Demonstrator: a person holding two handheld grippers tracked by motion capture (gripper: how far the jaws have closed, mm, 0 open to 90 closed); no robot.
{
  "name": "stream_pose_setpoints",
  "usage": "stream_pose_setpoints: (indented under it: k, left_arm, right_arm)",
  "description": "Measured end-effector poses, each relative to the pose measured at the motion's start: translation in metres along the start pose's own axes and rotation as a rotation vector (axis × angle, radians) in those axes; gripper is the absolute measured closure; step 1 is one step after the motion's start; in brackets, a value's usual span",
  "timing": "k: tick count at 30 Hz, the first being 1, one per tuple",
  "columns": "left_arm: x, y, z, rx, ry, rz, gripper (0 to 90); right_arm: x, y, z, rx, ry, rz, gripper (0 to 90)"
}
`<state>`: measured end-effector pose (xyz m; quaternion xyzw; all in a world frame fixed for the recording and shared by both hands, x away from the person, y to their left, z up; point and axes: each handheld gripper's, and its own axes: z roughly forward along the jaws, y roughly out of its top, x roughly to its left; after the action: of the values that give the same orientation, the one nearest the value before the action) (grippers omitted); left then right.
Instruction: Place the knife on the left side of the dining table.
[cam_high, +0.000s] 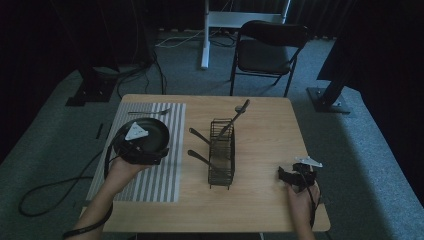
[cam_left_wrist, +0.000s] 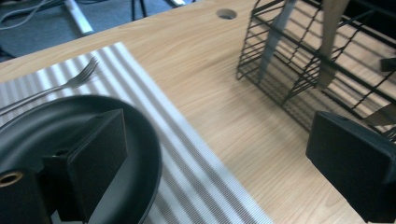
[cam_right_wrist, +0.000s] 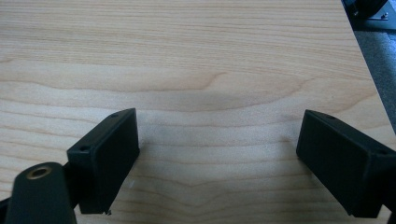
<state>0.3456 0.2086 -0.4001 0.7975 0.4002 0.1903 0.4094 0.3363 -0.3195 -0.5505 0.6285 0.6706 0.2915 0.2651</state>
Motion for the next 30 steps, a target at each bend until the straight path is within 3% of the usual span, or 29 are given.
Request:
stream_pose_setpoints:
  k: [17,30]
  left_arm:
    - [-0.024,0.045,0.007,-0.042,-0.07,0.043,5.7]
    - [-0.031,0.062,0.028,-0.011,-0.087,0.037,5.7]
  right_arm:
    - [0.0,0.0,0.0,-0.001,0.0,0.001,12.2]
    - [0.0,0.0,0.0,-0.002,0.0,0.0,12.3]
